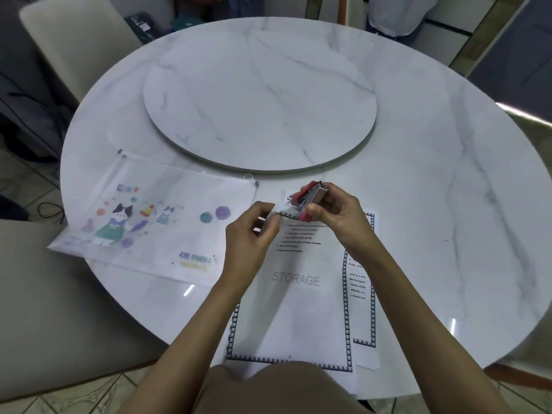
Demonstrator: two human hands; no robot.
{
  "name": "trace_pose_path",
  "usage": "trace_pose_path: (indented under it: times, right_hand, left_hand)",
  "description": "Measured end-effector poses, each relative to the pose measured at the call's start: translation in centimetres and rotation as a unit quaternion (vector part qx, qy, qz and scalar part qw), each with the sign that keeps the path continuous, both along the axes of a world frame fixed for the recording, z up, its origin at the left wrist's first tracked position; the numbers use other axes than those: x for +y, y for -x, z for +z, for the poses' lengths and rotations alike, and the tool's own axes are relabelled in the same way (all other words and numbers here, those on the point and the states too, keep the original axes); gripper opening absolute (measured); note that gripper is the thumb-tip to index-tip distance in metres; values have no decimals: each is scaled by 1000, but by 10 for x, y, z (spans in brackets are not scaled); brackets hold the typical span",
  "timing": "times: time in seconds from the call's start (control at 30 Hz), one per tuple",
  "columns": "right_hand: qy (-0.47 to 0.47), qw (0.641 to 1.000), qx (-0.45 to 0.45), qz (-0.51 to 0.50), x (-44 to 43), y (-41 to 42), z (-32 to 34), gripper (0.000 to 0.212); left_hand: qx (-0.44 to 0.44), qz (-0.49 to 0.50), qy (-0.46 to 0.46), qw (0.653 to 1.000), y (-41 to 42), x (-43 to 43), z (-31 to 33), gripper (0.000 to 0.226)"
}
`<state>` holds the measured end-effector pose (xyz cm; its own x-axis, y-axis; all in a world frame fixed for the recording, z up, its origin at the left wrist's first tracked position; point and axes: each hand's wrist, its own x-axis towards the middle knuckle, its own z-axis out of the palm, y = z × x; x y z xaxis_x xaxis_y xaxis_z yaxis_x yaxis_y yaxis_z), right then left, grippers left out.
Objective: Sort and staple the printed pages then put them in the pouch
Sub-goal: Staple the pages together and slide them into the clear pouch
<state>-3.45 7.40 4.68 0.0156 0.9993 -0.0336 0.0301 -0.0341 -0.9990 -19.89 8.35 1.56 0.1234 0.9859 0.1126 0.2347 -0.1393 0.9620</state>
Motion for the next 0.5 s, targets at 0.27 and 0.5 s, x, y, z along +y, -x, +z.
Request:
trace_pose_path:
  times: [0.27, 0.5]
  right_hand:
    - [11, 1000, 3, 7, -2, -1, 7, 19]
    - [22, 999, -26, 21, 4, 0, 10, 21]
  left_hand:
    - [7, 16, -9, 1000, 1, 1, 0, 23]
    - [0, 4, -5, 1000, 0, 1, 1, 20]
